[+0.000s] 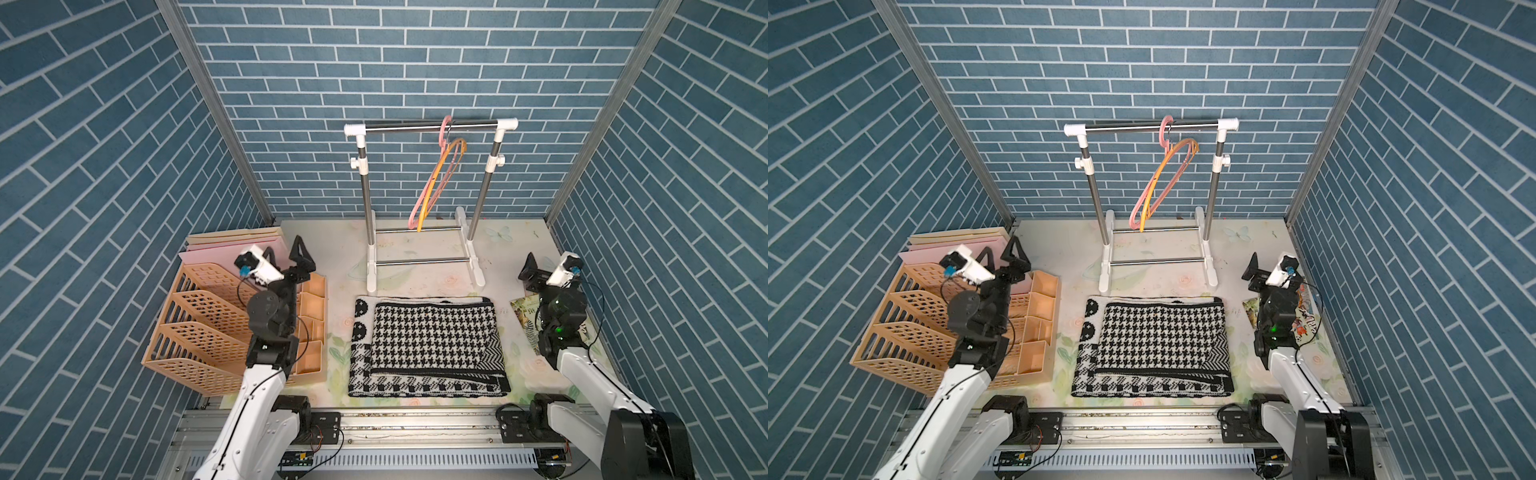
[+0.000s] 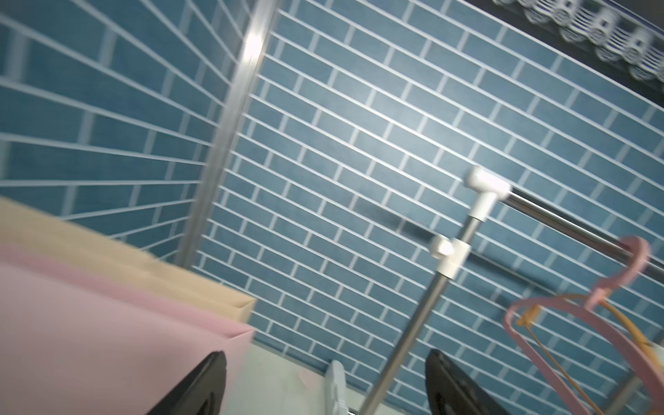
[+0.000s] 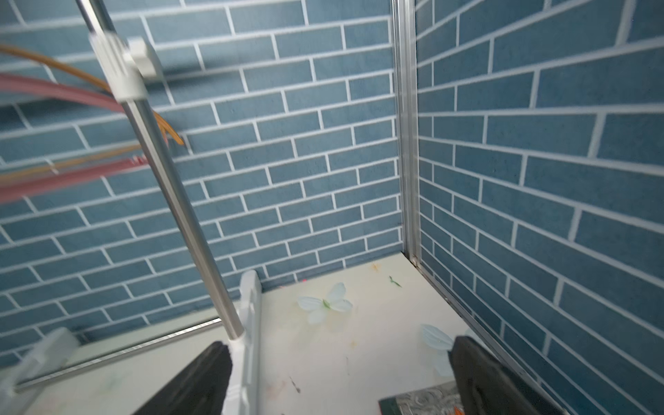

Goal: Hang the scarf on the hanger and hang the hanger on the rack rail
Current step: Pick up the hanger from the clothesline.

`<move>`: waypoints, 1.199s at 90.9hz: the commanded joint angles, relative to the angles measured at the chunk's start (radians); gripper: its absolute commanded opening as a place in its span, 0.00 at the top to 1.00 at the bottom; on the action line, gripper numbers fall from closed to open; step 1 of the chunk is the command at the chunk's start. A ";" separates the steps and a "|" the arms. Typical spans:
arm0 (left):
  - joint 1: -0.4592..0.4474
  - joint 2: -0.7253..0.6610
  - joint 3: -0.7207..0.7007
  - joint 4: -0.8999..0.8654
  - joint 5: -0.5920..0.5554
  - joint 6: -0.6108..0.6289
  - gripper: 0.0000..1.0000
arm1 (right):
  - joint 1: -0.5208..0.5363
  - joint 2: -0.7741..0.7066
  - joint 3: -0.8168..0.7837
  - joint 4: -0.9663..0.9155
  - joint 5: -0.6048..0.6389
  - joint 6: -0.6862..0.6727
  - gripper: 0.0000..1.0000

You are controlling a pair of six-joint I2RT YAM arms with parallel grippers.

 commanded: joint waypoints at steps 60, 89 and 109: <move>-0.629 1.098 1.687 -1.112 0.098 0.232 0.41 | 0.006 -0.003 0.238 -0.597 -0.344 0.159 0.05; -0.625 1.222 1.804 -1.211 0.064 0.202 0.47 | 0.007 0.003 0.226 -0.605 -0.346 0.149 0.04; -0.621 1.190 1.787 -1.200 0.027 0.211 0.45 | 0.007 0.027 0.229 -0.605 -0.355 0.151 0.04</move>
